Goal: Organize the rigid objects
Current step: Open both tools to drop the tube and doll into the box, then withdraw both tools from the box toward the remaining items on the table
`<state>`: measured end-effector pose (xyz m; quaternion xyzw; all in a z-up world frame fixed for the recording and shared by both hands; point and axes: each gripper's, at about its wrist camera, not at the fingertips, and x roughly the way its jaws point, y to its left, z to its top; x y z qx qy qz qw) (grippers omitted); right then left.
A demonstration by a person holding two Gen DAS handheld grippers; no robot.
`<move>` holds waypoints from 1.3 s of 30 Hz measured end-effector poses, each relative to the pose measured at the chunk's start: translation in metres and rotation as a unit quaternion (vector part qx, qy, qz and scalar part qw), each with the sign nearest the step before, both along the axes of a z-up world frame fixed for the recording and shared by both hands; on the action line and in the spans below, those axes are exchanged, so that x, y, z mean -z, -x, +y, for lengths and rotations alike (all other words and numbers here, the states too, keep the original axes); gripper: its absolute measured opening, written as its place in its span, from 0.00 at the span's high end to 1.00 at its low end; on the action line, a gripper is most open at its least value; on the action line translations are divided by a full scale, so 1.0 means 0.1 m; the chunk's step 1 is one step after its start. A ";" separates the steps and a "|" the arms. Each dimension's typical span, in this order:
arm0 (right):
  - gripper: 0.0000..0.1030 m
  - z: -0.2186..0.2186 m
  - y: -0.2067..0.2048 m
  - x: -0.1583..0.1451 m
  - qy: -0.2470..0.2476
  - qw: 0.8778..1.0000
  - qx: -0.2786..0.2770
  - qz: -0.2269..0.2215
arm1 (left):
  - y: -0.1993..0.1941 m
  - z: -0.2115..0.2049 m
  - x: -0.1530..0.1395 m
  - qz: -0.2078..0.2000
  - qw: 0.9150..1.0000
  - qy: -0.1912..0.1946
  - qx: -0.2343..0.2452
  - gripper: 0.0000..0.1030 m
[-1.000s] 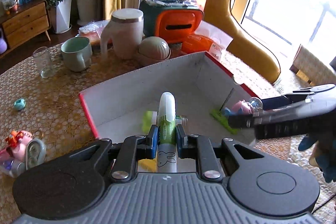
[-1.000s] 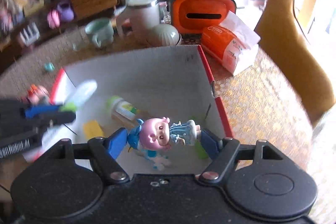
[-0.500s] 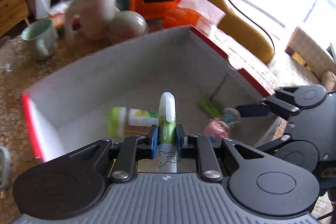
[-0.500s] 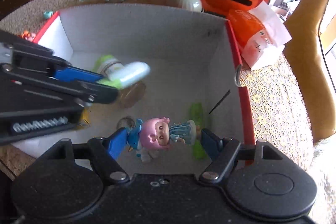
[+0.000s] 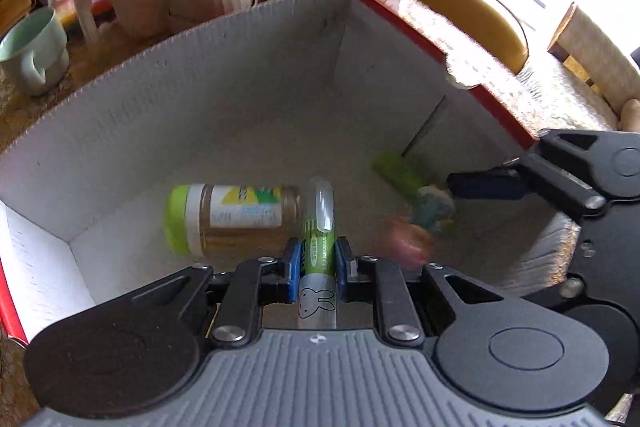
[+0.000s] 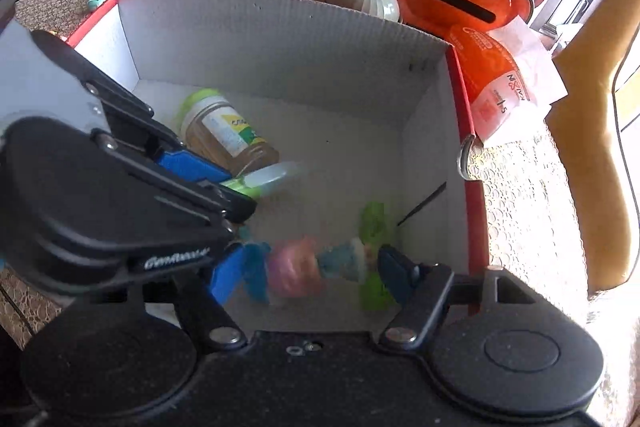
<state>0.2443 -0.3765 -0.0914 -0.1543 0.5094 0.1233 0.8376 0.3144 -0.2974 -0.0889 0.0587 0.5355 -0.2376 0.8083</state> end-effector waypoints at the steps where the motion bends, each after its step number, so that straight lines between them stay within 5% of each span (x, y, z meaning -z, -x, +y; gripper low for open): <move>1: 0.30 -0.01 0.00 -0.01 -0.003 1.000 -0.001 0.001 | -0.01 0.01 0.02 0.005 1.000 0.000 -0.003 0.84; 13: 0.27 -0.25 0.09 -0.16 -0.047 0.999 0.022 -0.013 | 0.01 0.07 -0.01 0.020 1.000 0.010 -0.017 0.83; 39: 0.20 -0.04 0.73 -0.86 -0.150 0.984 0.044 -0.083 | 0.79 0.70 -0.85 -0.098 0.992 0.076 -0.027 0.83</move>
